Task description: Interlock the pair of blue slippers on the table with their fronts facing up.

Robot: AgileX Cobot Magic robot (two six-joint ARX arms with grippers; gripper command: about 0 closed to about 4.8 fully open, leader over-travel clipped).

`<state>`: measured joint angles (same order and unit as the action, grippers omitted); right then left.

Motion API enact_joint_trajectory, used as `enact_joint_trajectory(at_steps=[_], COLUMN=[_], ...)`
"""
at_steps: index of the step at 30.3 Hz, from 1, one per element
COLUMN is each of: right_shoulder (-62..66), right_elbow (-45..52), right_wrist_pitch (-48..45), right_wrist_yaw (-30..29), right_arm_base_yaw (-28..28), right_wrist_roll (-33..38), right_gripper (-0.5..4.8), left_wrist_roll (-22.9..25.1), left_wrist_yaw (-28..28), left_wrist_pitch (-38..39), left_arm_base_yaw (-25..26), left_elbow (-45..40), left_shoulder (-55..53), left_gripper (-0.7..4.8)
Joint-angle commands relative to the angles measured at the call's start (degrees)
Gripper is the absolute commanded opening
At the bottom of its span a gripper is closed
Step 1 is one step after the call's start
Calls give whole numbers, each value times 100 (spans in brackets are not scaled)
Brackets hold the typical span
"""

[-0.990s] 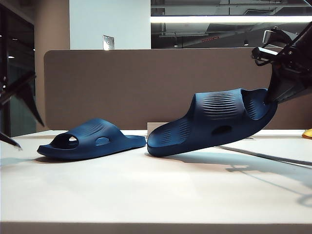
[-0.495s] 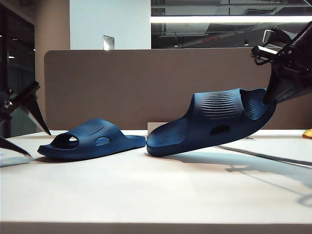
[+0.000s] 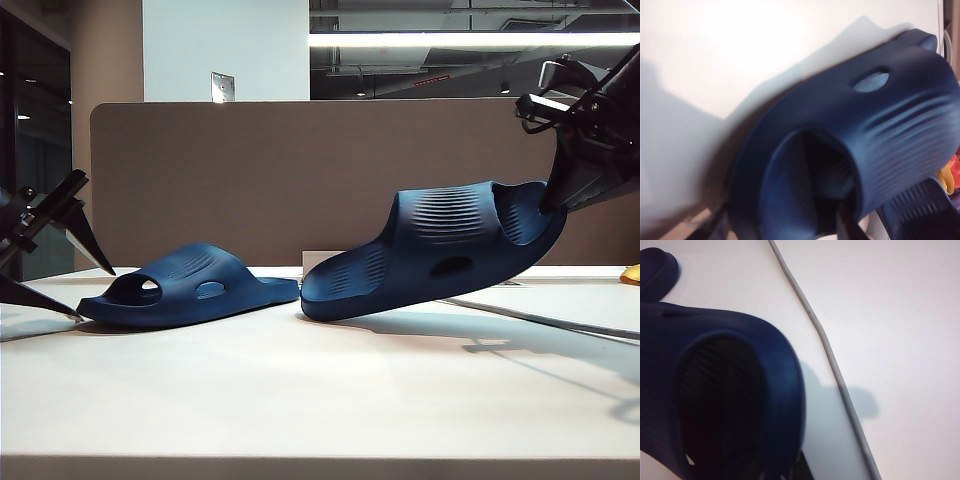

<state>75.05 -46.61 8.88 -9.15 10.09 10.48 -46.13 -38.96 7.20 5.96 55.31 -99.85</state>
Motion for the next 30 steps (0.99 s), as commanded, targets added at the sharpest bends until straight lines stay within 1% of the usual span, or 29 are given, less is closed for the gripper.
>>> enact_joint_trajectory(at_steps=[1, 5, 12, 16, 20, 21, 22, 24, 26, 27, 28, 30], right_shoulder=[-15, -15, -15, -15, -15, -15, -17, -17, -17, -20, -20, -20], right_elbow=[-17, -17, -17, -17, -17, -17, -17, -20, -20, -20, -20, -20], right_wrist_pitch=[-103, -101, -101, -101, -101, -101, -101, -101, -103, -103, -101, -101], right_wrist_yaw=[-22, -22, -22, -22, -22, -20, -20, -22, -22, -22, -22, -24], right_arm_base_yaw=[0, 0, 0, 0, 0, 0, 0, 0, 0, 0, 0, -2], right_wrist_roll=[4, 4, 7, 4, 4, 4, 4, 4, 4, 4, 4, 2], right_gripper=[-1, -1, -1, -1, -1, -1, -1, -1, -1, -1, -1, -1], left_wrist_roll=[2, 9, 0, 13, 28, 35, 50, 68, 92, 153, 199, 286], left_wrist_yaw=[-31, -44, -83, 13, 31, 33, 33, 35, 35, 31, 15, 0], left_wrist_pitch=[-92, -111, -404, -457, -459, -459, -459, -472, -485, -509, -520, -522], left_arm_base_yaw=[0, -13, -122, -225, -245, -247, -247, -247, -247, -247, -247, -243], left_elbow=[-2, -2, -7, -7, -7, -7, -7, -7, -7, -7, -7, -4], left_shoulder=[-90, -245, -341, -343, -343, -343, -343, -343, -341, -341, -341, -341], left_gripper=[270, 269, 263, 178, 165, 133, 85, 43, 37, 13, 0, -6])
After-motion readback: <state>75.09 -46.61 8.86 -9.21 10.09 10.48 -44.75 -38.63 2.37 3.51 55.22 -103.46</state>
